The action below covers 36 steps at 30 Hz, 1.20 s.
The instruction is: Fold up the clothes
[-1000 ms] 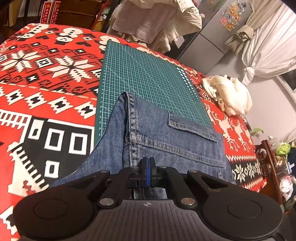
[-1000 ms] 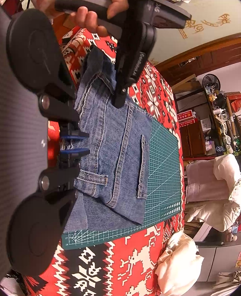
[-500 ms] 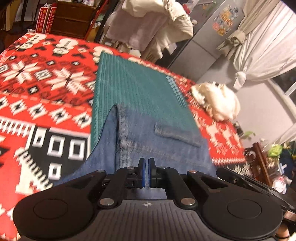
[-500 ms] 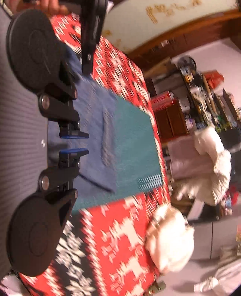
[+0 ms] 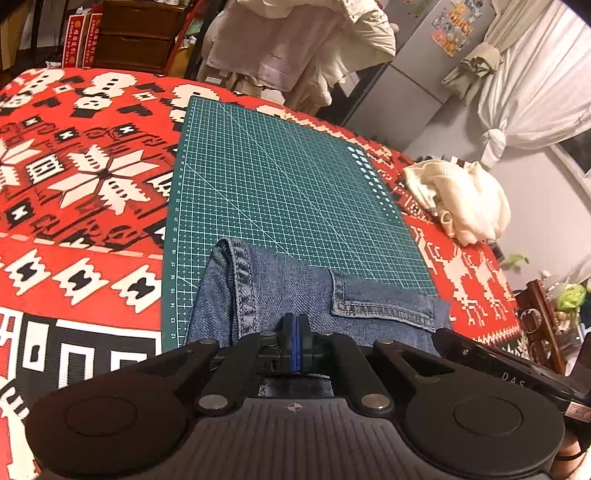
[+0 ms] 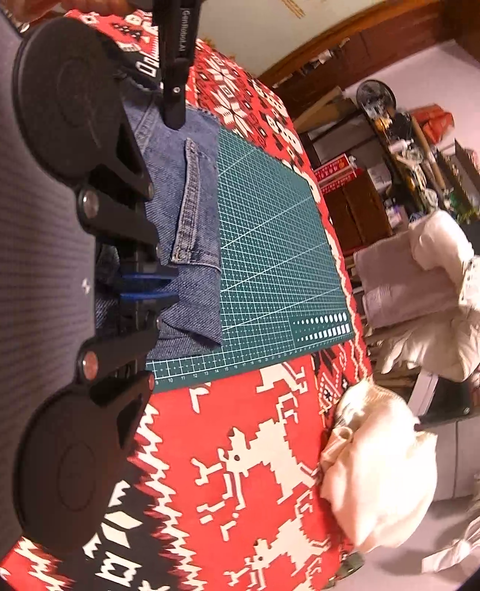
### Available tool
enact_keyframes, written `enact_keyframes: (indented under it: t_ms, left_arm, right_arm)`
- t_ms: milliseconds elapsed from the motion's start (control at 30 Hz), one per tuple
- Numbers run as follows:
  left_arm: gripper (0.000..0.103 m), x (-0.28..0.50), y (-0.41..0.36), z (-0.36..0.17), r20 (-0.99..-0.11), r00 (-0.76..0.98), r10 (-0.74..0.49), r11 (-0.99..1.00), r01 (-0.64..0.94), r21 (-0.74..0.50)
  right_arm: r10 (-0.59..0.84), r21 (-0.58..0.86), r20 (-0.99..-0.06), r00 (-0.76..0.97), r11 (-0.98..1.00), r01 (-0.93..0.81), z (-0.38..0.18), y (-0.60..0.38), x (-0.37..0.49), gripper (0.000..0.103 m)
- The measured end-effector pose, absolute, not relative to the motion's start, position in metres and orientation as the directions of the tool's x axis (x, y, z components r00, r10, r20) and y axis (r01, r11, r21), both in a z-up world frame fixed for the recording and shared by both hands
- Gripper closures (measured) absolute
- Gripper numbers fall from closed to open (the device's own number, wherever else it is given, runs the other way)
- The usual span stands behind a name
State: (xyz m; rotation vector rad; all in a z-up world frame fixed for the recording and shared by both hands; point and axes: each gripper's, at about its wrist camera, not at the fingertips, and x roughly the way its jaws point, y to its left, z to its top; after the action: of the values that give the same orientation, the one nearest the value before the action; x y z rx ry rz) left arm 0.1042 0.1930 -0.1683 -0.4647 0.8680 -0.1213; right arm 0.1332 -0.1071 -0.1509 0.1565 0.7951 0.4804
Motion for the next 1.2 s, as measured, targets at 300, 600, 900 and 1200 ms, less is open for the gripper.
enact_keyframes:
  t_ms: [300,600,900,1200]
  left_arm:
    - [0.101,0.095,0.194,-0.156,-0.705,0.666,-0.243,0.916,-0.082,-0.394]
    - [0.101,0.13,0.208,-0.143,-0.678,0.692,-0.247,0.903,-0.09,-0.421]
    - [0.1,0.134,0.215,-0.159,-0.695,0.683,-0.224,0.905,-0.119,-0.408]
    - [0.102,0.116,0.217,-0.147,-0.654,0.705,-0.275,0.87,-0.107,-0.481]
  right_arm:
    - [0.439,0.324,-0.67,0.599,0.899,-0.296,-0.145,-0.122,0.13,0.103]
    - [0.464,0.353,-0.628,0.625,0.886,-0.302,-0.123,-0.117,0.155,0.096]
    - [0.444,0.375,-0.675,0.59,0.894,-0.244,-0.147,-0.119,0.169,0.097]
    - [0.454,0.391,-0.652,0.607,0.888,-0.244,-0.134,-0.144,0.141,0.095]
